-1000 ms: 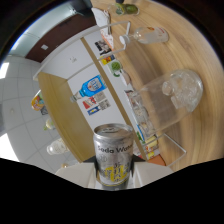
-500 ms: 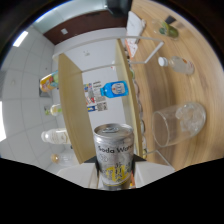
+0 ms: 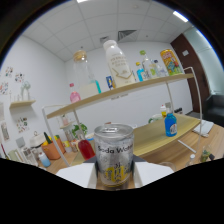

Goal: Make me a cup of Mojito.

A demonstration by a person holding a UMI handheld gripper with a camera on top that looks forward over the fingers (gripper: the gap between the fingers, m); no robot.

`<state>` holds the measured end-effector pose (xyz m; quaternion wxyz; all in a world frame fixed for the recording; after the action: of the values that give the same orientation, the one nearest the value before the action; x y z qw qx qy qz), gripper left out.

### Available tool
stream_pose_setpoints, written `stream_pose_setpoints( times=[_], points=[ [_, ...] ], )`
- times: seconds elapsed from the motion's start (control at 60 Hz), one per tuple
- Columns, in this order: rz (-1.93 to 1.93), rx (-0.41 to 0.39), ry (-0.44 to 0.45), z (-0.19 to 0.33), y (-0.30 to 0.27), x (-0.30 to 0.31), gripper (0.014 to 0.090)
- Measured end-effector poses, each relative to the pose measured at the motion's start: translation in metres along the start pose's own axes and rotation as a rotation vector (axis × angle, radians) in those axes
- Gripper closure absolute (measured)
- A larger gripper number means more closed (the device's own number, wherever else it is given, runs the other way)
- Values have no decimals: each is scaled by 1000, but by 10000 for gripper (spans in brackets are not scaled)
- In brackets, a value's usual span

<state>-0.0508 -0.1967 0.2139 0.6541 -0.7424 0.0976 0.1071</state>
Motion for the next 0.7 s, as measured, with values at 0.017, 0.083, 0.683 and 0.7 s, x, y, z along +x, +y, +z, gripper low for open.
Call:
stream_pose_setpoints(
  times=[0.017, 0.083, 0.683, 0.7],
  points=[
    [-21, -14, 2, 2, 7, 0, 536],
    [-82, -51, 6, 11, 35, 0, 535],
    [-202, -222, 18, 35, 139, 9, 525],
    [-206, -219, 17, 35, 139, 9, 523]
  ],
)
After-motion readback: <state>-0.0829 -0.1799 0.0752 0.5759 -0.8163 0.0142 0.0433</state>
